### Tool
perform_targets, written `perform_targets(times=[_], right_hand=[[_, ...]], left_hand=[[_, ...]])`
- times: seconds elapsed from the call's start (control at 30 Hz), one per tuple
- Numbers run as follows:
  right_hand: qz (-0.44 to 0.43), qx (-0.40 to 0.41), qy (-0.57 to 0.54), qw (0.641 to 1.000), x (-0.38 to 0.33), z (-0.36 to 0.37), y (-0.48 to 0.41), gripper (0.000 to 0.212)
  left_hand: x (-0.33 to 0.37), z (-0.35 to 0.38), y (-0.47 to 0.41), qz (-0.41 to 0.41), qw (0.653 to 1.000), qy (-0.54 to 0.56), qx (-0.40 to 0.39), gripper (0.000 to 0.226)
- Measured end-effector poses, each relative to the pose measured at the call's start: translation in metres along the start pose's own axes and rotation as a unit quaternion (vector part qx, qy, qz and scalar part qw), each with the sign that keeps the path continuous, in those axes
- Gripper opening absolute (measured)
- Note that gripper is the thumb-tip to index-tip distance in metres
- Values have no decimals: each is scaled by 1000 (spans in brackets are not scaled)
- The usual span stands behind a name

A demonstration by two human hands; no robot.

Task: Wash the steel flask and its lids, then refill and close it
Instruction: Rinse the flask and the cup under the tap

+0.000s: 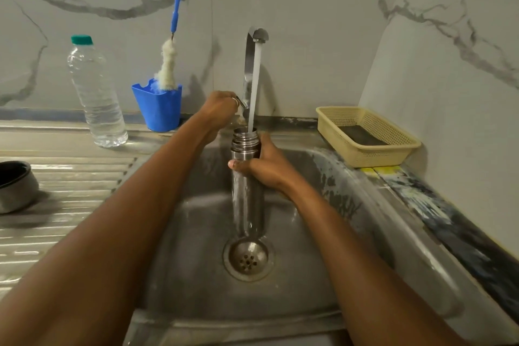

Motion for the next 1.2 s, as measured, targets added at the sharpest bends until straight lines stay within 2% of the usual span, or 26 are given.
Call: perform_targets(times=[0.27,0.43,0.53,0.6,0.7,0.8,0.9,1.03,1.13,1.2], right_hand=[[-4,-14,28,1000,1,1,-3,66],[-12,44,21,999,-2,-7,-8,61],[-17,-18,39,999,-7,7,-9,60],[3,-12,9,1000,-6,6,-10,60],[53,34,-82,995,0,-7,-4,35],[145,30,-161,976,12,-7,10,65],[195,22,-243,950,16,2,21,61],[235,18,-346,908,18,13,42,38],[244,24,-375,894,14,16,55,31],[247,19,-391,886,10,21,59,28]], left_hand=[[9,-7,8,-3,998,50,33,27],[25,27,5,25,998,1,-55,44],[26,28,5,26,995,-39,-90,43],[20,19,10,17,993,-68,-99,49],[10,5,26,-10,991,-88,-99,58],[6,0,49,-23,989,-91,-111,52],[5,2,77,-30,982,-111,-148,46],[3,-7,109,-54,985,-38,-157,32],[8,-8,129,-57,984,-15,-168,46],[11,-8,138,-70,984,42,-157,57]])
Point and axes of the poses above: each hand's wrist, its own y-axis away from the middle knuckle, its own z-axis out of the palm, x = y × z, the point moved 9 cm from there along -y, towards the middle knuckle, and after that the axes turned 7 degrees about -x, right-handed, at the moved point
